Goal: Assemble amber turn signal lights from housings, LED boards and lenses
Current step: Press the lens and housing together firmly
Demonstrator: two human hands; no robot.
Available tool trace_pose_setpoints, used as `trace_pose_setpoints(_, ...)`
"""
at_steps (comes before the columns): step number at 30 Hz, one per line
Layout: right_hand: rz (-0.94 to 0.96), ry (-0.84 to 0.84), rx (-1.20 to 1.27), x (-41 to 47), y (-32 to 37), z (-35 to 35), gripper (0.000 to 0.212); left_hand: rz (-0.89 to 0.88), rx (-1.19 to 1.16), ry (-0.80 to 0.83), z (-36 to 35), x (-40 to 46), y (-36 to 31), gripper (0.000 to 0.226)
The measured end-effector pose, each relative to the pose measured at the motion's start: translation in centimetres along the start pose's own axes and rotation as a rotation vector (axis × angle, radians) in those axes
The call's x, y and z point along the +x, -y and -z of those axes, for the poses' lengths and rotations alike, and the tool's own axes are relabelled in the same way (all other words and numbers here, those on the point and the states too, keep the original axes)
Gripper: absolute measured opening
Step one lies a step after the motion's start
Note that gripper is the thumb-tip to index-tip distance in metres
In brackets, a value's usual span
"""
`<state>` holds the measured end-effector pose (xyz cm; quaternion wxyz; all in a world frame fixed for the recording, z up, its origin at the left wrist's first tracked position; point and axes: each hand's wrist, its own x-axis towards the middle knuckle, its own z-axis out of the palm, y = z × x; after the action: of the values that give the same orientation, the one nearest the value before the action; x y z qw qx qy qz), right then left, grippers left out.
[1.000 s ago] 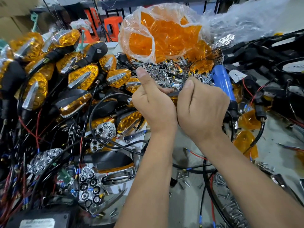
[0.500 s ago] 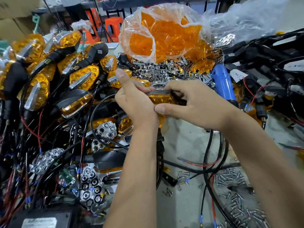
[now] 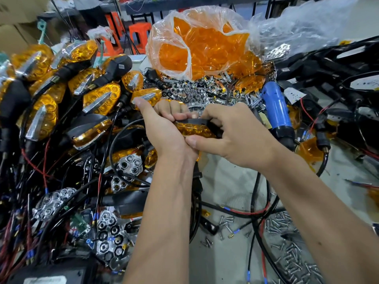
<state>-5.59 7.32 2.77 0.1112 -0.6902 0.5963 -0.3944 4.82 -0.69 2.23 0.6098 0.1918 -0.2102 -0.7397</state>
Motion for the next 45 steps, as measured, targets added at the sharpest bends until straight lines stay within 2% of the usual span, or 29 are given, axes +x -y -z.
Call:
trace_pose_setpoints(4,-0.012,0.121,0.018,0.2,0.1,0.4,0.057,-0.015,0.026,-0.071,0.1,0.4,-0.3,0.070)
trace_pose_setpoints(7,-0.018,0.126,-0.050,0.1,-0.1,0.3,0.046,0.087,0.090,-0.119,0.7,0.8,-0.2,0.073)
trace_pose_setpoints(9,-0.055,0.124,-0.046,0.1,0.0,-0.1,0.042,0.175,0.102,-0.081,1.0,0.9,-0.3,0.072)
trace_pose_setpoints(11,-0.181,0.144,0.175,0.1,0.1,-0.4,0.048,0.217,0.069,0.046,1.2,1.0,-0.7,0.074)
trace_pose_setpoints(14,-0.426,0.246,0.659,0.0,0.1,-0.2,0.055,0.182,0.132,0.209,1.3,0.9,-1.1,0.083)
trace_pose_setpoints(17,-0.542,0.320,0.883,0.1,-0.1,-0.1,0.062,0.147,0.157,0.281,1.2,0.5,-0.8,0.083)
trace_pose_setpoints(22,-0.676,0.364,1.045,0.2,-0.2,-0.4,0.049,0.119,0.135,0.168,0.6,0.2,-0.3,0.076)
trace_pose_setpoints(27,-0.668,0.363,1.071,-0.1,-0.1,-1.1,0.037,0.100,0.205,0.041,0.4,0.7,0.0,0.075)
trace_pose_setpoints(30,-0.646,0.339,1.037,-0.1,-0.3,-1.4,0.032,0.089,0.231,0.010,0.3,0.7,0.0,0.074)
trace_pose_setpoints(32,-0.625,0.309,0.931,-0.1,-0.1,-1.6,0.037,0.092,0.252,-0.034,0.5,0.7,0.0,0.071)
trace_pose_setpoints(34,-0.569,0.234,0.655,0.0,-0.2,-1.5,0.051,0.081,0.281,-0.110,0.6,0.9,0.0,0.070)
trace_pose_setpoints(35,-0.505,0.194,0.495,0.1,-0.2,-1.4,0.052,0.077,0.277,-0.147,0.6,1.0,0.0,0.070)
trace_pose_setpoints(38,-0.277,0.136,0.258,0.1,-0.6,-0.8,0.038,0.074,0.242,-0.202,0.6,1.1,-0.1,0.070)
trace_pose_setpoints(43,-0.117,0.009,0.071,-0.2,-1.1,-0.1,0.048,0.178,0.112,-0.102,0.9,1.0,-0.3,0.067)
trace_pose_setpoints(45,-0.136,-0.061,0.084,-0.2,-1.4,-0.1,0.043,0.202,0.176,-0.034,1.1,1.1,-0.4,0.068)
